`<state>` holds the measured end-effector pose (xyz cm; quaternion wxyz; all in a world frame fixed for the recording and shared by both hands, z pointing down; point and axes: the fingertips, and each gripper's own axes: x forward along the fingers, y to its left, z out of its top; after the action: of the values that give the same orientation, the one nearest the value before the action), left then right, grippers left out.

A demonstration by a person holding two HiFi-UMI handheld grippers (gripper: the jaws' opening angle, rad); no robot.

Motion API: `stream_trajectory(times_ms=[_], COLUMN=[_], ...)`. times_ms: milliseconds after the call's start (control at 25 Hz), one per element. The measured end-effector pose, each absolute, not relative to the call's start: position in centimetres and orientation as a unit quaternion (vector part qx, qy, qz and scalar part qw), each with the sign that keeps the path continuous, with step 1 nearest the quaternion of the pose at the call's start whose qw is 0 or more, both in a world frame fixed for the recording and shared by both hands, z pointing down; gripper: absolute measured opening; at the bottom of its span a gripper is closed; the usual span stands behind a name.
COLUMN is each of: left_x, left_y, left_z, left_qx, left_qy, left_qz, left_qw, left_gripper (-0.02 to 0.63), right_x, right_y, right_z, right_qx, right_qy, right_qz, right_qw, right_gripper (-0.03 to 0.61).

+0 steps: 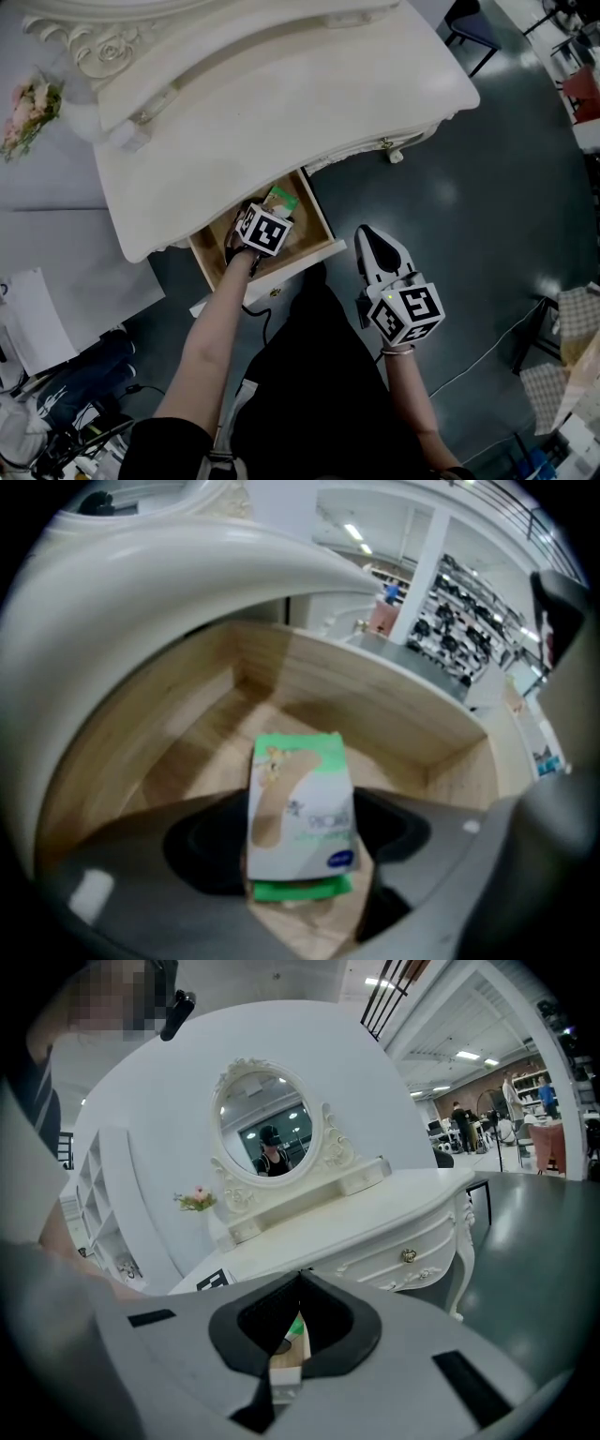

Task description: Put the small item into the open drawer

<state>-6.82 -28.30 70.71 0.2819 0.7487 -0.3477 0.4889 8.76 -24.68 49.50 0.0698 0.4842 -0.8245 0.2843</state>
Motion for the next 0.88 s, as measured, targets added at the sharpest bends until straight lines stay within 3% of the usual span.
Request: stream_trajectory(times_ms=[880], left_x=[-7.3], left_y=[-28.0], left_z=[68.7], left_qx=[0.756], left_qy=[-0.358], left_qz=[0.476], left_qw=[0.271], left_gripper=[0.37], right_x=[8.2], right_y=[-24.0], right_z=[48.8], right_qx=[0.478], right_qy=[-0.831], right_qz=[0.274], right_qw=[0.067], right_gripper=[0.005])
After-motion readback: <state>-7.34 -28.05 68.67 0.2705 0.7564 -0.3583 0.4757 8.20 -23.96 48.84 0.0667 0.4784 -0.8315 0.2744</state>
